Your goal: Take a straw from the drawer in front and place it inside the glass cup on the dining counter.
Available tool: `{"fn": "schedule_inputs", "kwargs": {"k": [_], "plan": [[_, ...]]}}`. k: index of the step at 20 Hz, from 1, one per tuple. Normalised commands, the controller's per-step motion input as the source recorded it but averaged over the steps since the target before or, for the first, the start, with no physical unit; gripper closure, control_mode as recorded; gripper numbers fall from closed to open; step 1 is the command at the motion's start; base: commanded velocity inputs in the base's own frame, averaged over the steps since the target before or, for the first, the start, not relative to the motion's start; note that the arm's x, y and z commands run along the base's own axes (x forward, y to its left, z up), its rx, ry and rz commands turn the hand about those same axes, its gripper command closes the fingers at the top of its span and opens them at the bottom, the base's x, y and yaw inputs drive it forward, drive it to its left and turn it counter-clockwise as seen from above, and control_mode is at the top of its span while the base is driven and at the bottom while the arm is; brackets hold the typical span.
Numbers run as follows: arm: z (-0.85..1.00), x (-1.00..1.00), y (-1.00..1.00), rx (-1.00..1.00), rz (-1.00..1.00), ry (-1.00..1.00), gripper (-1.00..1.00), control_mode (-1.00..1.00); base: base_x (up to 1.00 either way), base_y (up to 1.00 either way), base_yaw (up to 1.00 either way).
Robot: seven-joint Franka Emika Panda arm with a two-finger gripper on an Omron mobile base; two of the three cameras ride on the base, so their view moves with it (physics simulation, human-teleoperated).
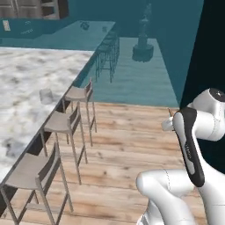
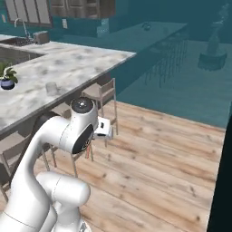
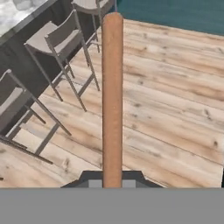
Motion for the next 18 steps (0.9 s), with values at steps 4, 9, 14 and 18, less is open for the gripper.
{"fn": "schedule_inputs", "kwargs": {"k": [4, 9, 14, 18], "plan": [[0.0, 0.0, 0.0, 0.0, 0.0, 0.0, 1.0, 1.0, 1.0, -0.34, 0.53], [0.0, 0.0, 0.0, 0.0, 0.0, 0.0, 1.0, 1.0, 1.0, -0.4, 0.56], [0.0, 0.0, 0.0, 0.0, 0.0, 0.0, 1.0, 1.0, 0.88, -0.46, 0.58], [0.0, 0.0, 0.0, 0.0, 0.0, 0.0, 1.0, 1.0, 0.83, -0.33, 0.55]]}}
